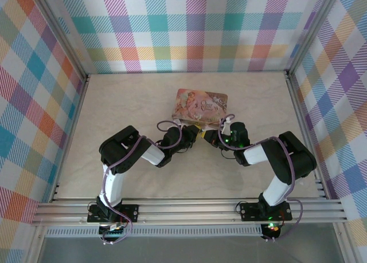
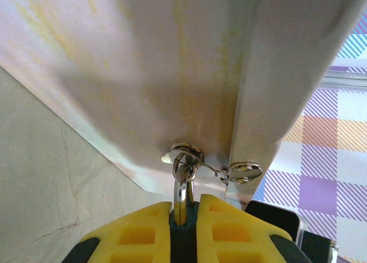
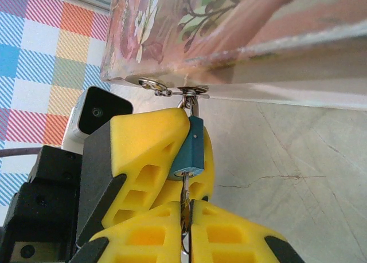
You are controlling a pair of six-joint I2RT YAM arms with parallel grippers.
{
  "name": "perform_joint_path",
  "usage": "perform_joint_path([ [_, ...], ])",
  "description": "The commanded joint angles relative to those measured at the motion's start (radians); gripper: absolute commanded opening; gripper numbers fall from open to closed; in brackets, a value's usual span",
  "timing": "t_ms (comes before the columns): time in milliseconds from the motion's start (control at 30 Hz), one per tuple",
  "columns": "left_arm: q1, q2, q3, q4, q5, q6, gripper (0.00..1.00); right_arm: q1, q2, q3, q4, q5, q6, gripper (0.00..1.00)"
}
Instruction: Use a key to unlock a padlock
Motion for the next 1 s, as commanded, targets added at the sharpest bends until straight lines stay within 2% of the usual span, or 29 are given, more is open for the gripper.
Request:
perform_joint_path([
  [0,-0.067,0.021,-0.022,-0.044,0.090,0.018,0.00,-0.010,-0.007,0.018,0.060,0.055,0.027,0.10],
  [333,-0.075,0.013,-0.024,-0.052,0.078,0.021,0.00,-0.010,-0.016,0.022,0.039,0.089,0.055,0.03],
  [467,-0.078,0.015,-0.020,-0.057,0.078,0.018,0.00,0.002,-0.019,0.046,0.027,0.108,0.041,0.02],
  [600,-0.080,0.009,-0.017,-0.069,0.084,0.027,0.00,0.017,-0.032,0.083,-0.064,0.135,-0.045,0.02],
  [967,-0.084,0.014,-0.011,-0.071,0.090,0.029,0.00,0.053,0.009,0.147,-0.034,0.129,-0.036,0.02],
])
